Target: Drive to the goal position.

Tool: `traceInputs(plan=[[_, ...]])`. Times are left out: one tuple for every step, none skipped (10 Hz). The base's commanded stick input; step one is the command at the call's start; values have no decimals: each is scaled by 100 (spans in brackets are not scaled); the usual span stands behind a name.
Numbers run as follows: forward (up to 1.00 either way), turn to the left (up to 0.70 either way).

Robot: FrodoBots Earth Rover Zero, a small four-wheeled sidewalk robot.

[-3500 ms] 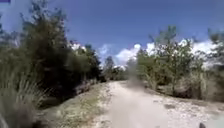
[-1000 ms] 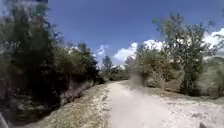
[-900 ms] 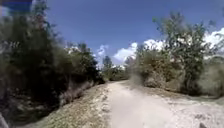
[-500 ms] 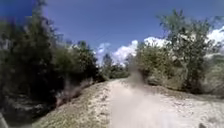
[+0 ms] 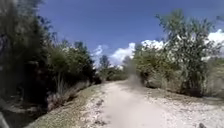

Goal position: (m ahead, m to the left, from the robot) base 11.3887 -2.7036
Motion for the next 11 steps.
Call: traceInputs(plan=[[44,2],[44,2],[44,2],[44,2],[44,2],[44,2],[44,2],[44,2],[44,2],[44,2],[44,2]])
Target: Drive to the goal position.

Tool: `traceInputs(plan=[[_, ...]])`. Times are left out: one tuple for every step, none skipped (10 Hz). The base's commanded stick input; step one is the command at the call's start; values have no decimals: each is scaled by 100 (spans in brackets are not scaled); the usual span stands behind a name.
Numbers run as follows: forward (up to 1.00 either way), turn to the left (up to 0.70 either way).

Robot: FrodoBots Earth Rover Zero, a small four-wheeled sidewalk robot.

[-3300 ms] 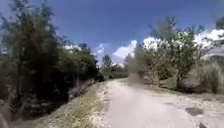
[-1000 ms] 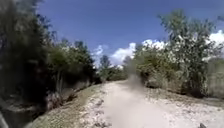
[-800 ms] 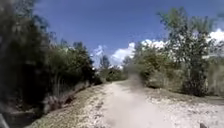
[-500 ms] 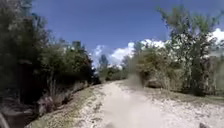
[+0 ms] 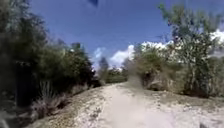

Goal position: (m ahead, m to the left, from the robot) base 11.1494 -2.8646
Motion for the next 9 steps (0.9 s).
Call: traceInputs(plan=[[44,2],[44,2],[44,2],[44,2],[44,2],[44,2],[44,-2],[44,-12],[44,-27]])
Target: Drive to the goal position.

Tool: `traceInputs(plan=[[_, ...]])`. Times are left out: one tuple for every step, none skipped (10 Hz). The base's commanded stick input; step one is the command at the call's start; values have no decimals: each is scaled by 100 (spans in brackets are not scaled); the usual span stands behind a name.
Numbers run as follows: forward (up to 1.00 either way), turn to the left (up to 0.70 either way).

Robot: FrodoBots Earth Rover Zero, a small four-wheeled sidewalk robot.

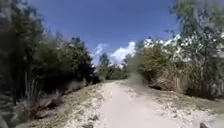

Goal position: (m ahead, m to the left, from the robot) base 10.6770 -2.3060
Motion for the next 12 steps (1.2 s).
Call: traceInputs(plan=[[44,-27],[44,-12],[44,2],[44,2],[44,2],[44,2],[44,2],[44,2],[44,2],[44,2],[44,2],[44,2]])
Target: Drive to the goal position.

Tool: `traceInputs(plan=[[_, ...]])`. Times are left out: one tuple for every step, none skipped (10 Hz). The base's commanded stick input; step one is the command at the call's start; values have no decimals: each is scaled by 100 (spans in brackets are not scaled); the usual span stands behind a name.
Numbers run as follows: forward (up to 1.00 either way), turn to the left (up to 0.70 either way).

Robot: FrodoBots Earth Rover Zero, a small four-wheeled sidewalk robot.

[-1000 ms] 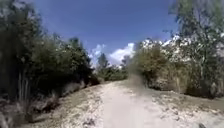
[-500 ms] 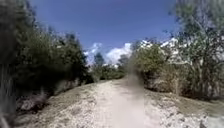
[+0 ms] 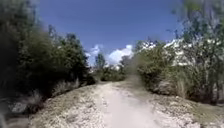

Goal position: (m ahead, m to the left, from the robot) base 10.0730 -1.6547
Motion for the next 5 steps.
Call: traceInputs(plan=[[44,2],[44,2],[44,2],[44,2],[44,2]])
